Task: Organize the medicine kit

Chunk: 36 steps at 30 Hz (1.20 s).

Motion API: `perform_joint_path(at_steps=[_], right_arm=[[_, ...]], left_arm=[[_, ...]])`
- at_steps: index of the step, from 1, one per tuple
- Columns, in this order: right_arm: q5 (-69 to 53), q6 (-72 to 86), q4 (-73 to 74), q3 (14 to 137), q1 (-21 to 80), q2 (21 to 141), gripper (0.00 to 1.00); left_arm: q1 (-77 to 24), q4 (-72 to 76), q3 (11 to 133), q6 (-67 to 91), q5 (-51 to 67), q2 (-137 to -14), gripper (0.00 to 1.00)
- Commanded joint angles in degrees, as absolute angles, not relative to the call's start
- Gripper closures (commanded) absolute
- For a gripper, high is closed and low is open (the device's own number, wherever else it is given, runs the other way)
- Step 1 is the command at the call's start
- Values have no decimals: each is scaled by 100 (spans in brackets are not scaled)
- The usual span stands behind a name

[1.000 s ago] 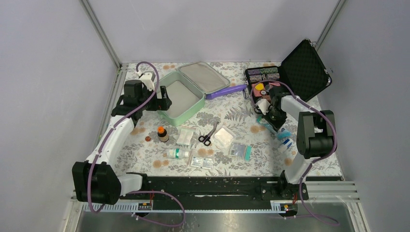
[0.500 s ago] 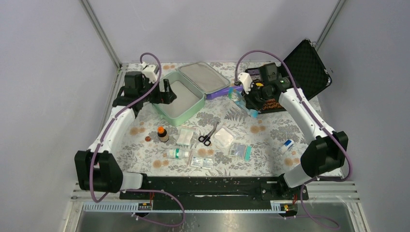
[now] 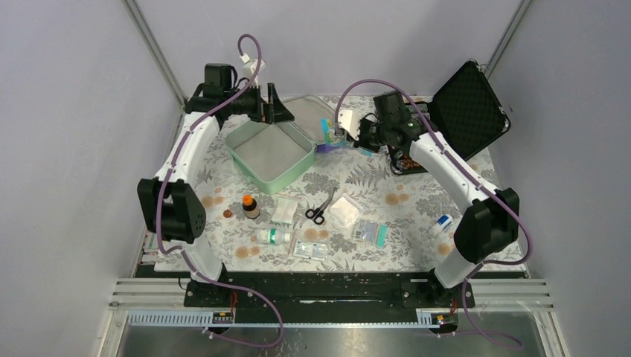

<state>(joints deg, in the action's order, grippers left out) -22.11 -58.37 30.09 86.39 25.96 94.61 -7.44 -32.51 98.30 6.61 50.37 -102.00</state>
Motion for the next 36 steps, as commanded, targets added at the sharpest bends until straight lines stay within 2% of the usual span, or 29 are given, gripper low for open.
perform_joint_path(at_steps=[1, 9, 18, 23, 28, 29, 30, 31, 33, 34, 36], right_arm=[[-2077, -6259, 1797, 8864, 2774, 9625, 100], [-1845, -6281, 1429, 8984, 3037, 9914, 100], [-1741, -6198, 1264, 9057, 3128, 10129, 100], [-1811, -6084, 1172, 9152, 3185, 10233, 100], [-1846, -6011, 1085, 9068, 3200, 10224, 100], [-1841, -5984, 1081, 9056, 3204, 10214, 100], [-1806, -5912, 1080, 9041, 3195, 10211, 100], [-1706, -5787, 1067, 9036, 3199, 10209, 90], [-1418, -5445, 1200, 9054, 3190, 10169, 57], [-1231, -5259, 1359, 9067, 3178, 10140, 44], [-1086, -4711, 1699, 9063, 3056, 10012, 28]], left_arm=[[-990, -3421, 10209, 655, 5655, -10493, 7], [-1046, -3665, 10545, 537, 6197, -10873, 16], [-1036, -3479, 10656, 722, 6468, -11077, 20], [-1037, -2924, 10694, 1190, 6421, -11268, 51], [-1020, -2483, 10656, 1573, 6349, -11355, 95], [-1011, -2431, 10626, 1622, 6316, -11353, 100], [-1000, -2388, 10604, 1670, 6274, -11350, 100], [-973, -2363, 10569, 1732, 6184, -11328, 100], [-867, -2321, 10444, 1882, 5855, -11202, 100], [-771, -2229, 10313, 2008, 5720, -11095, 100], [-482, -2102, 10033, 2283, 5430, -10843, 100]])
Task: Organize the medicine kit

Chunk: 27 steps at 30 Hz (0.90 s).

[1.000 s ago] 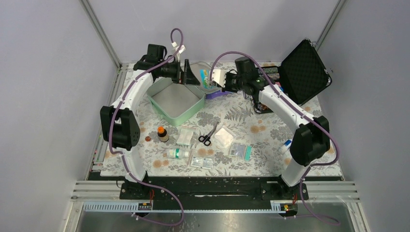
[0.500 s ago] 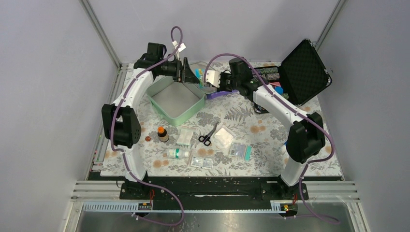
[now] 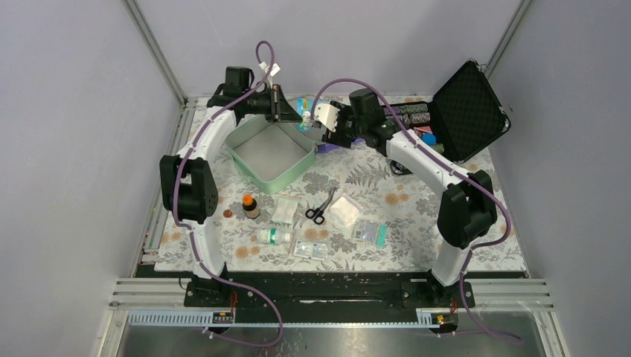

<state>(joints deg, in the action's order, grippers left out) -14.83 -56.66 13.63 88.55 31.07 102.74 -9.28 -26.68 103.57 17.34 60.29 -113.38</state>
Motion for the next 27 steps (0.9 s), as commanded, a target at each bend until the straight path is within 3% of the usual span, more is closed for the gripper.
perform_joint_path(at_steps=[1, 3, 8, 15, 27], right_arm=[[-1214, -4330, 1934, 9043, 2947, 9911, 23], [-1622, -3343, 2164, 8979, 2647, 9661, 13], [-2068, -1410, 2620, 8733, 2130, 9419, 11], [-2135, -1257, 2694, 8274, 2125, 9171, 11], [-1969, -1441, 2874, 8243, 2123, 9125, 11]], left_arm=[[-333, -2073, 9887, 2398, 5240, -10700, 100], [-50, -2025, 9609, 2626, 4777, -10387, 100], [519, -2262, 8906, 3159, 3318, -9873, 100], [578, -2895, 8223, 3366, 1824, -9890, 100], [438, -2992, 8439, 3705, 1252, -10669, 100]])
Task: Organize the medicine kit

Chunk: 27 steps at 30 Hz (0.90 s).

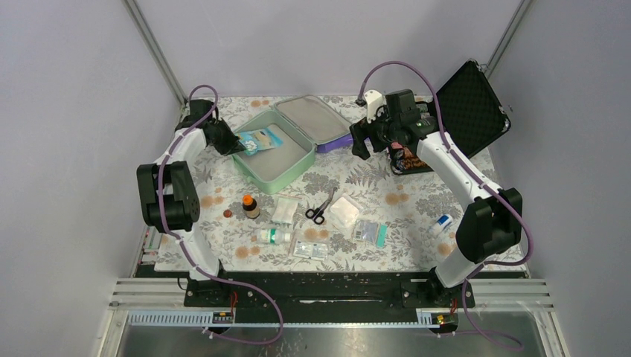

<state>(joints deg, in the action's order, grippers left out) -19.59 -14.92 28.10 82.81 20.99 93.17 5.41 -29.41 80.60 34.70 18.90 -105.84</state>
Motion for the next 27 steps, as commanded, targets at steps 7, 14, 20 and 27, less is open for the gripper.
perform_joint_path(at_steps=[7, 14, 20, 27], right_arm=[[-1933, -1495, 2963, 8085, 2118, 9005, 11], [-1892, -1573, 3006, 7880, 2119, 8869, 12], [-1861, -1625, 3007, 7925, 2121, 8930, 11], [-1872, -1608, 3015, 7954, 2120, 9024, 11]], left_arm=[[35, -3384, 8908, 3990, 142, -11139, 100], [-317, -3821, 9532, 4022, -1208, -11496, 100], [-411, -3924, 9624, 3838, -1824, -11589, 72], [-413, -3918, 9594, 3625, -1824, -11401, 38]])
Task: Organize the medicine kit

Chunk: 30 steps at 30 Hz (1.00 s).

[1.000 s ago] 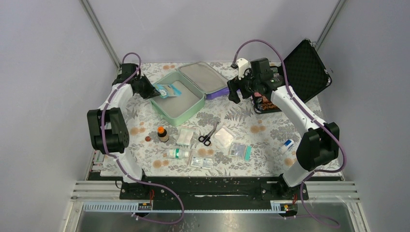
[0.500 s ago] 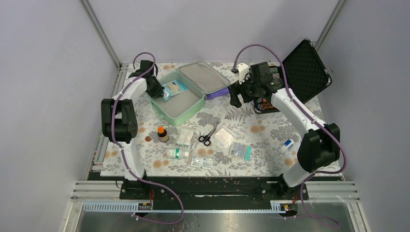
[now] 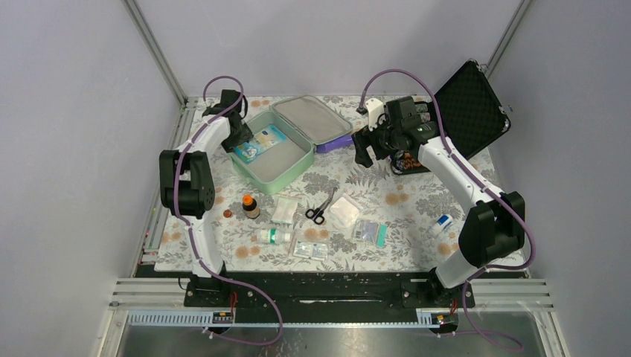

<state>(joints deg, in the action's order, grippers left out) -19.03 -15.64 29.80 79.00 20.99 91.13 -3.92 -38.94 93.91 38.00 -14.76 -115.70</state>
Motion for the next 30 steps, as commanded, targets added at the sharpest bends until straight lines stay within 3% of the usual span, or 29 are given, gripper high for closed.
perform_joint_path(at_steps=[1, 6, 11, 15, 21, 30], right_arm=[[-1864, -1615, 3015, 7947, 2123, 9046, 11], [-1804, -1775, 3015, 7811, 2119, 9168, 12], [-1881, -2554, 3213, 7539, 2215, 9457, 16], [-1888, -3654, 3581, 7403, 2549, 9745, 19], [-1963, -4276, 4368, 7859, 3085, 10485, 34], [-1672, -4369, 4190, 8108, 3558, 11079, 41]], left_arm=[[-413, -3893, 9608, 3545, -1808, -11329, 34], [-432, -3380, 9783, 2892, -870, -10830, 20], [-505, -2651, 9842, 1890, 567, -10283, 17], [-514, -1929, 9030, 1252, 1247, -9548, 16], [-521, -1613, 7839, 1733, 1155, -8872, 15], [-553, -1421, 7122, 2093, 791, -8387, 19]])
